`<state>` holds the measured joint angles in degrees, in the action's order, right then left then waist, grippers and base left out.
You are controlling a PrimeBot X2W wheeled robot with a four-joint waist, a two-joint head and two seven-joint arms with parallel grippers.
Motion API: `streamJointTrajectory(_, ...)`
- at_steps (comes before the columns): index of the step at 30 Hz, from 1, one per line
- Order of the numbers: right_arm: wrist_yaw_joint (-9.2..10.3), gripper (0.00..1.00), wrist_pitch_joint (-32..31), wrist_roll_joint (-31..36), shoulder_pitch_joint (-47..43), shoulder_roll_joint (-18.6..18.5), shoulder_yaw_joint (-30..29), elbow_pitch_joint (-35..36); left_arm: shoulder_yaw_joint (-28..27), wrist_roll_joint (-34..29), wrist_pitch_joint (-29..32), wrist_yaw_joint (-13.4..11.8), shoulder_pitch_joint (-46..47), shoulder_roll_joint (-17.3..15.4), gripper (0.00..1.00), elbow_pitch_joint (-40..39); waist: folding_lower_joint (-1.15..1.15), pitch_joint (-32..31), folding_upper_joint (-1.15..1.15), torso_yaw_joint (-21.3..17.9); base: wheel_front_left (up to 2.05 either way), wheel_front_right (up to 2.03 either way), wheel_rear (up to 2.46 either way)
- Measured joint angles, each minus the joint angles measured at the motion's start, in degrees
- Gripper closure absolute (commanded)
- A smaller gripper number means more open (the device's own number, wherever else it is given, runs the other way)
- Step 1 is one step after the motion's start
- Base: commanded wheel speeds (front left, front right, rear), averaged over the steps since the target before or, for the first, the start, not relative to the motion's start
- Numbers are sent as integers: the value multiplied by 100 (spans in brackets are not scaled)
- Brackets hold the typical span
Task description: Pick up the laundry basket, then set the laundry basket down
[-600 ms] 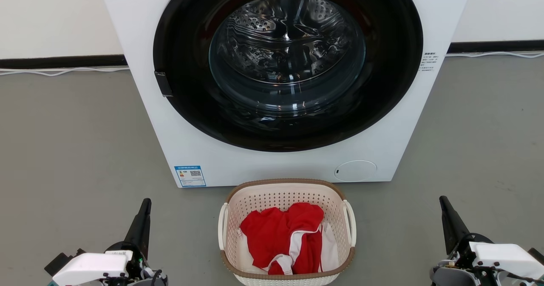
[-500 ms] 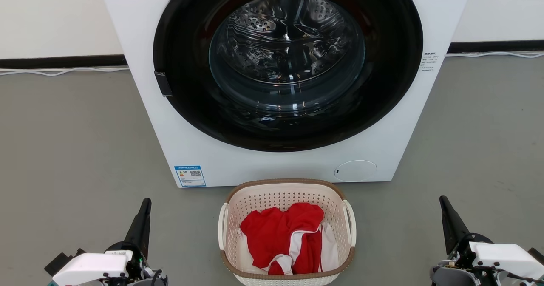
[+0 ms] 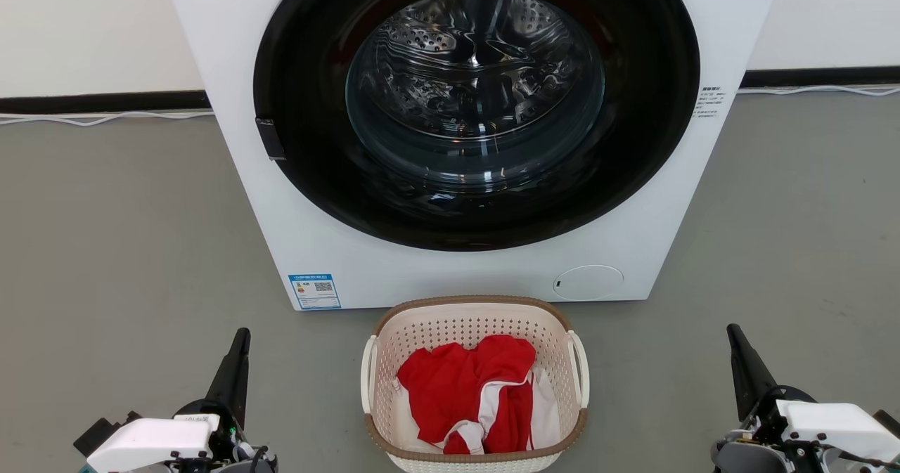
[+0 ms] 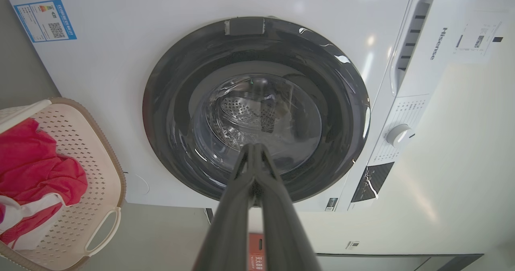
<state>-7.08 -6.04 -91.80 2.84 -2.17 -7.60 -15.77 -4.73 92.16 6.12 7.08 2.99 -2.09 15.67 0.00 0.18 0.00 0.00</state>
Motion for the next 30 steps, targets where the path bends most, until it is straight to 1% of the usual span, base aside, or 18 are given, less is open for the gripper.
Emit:
streamJointTrajectory(6, 0, 100, 0, 0, 0, 0, 0, 0, 0, 0, 0, 0, 0, 0, 100, 0, 0, 0, 0, 0, 0, 0, 0)
streamJointTrajectory(7, 0, 0, 0, 0, 0, 0, 0, 0, 0, 0, 0, 0, 0, 0, 0, 0, 0, 0, 0, 0, 0, 0, 0)
streamJointTrajectory(12, 8, 0, 8, 2, -204, 58, 29, -170, 24, 0, -34, -5, -213, 42, 0, 208, 0, 1, 0, -1, 0, 0, 0)
streamJointTrajectory(16, 8, 0, 57, 10, -224, 58, 45, -137, 46, -1, -90, -5, -249, 38, 0, 209, 4, -10, 0, 0, 0, 0, 0)
streamJointTrajectory(22, 8, 0, 156, 71, -275, 57, 64, -92, 100, -22, -196, -5, -249, 38, 0, 205, 2, 2, 0, -2, 0, 0, 0)
streamJointTrajectory(27, 8, 0, 247, 248, -277, 57, 73, -23, 122, -85, -270, -5, -249, 36, 0, 204, 2, 7, 0, -5, 0, 0, 0)
streamJointTrajectory(30, 8, 0, 288, 432, -277, 57, 74, -4, 134, -256, -321, -11, -250, 36, 0, 204, 2, 9, 0, -9, 0, 0, 0)
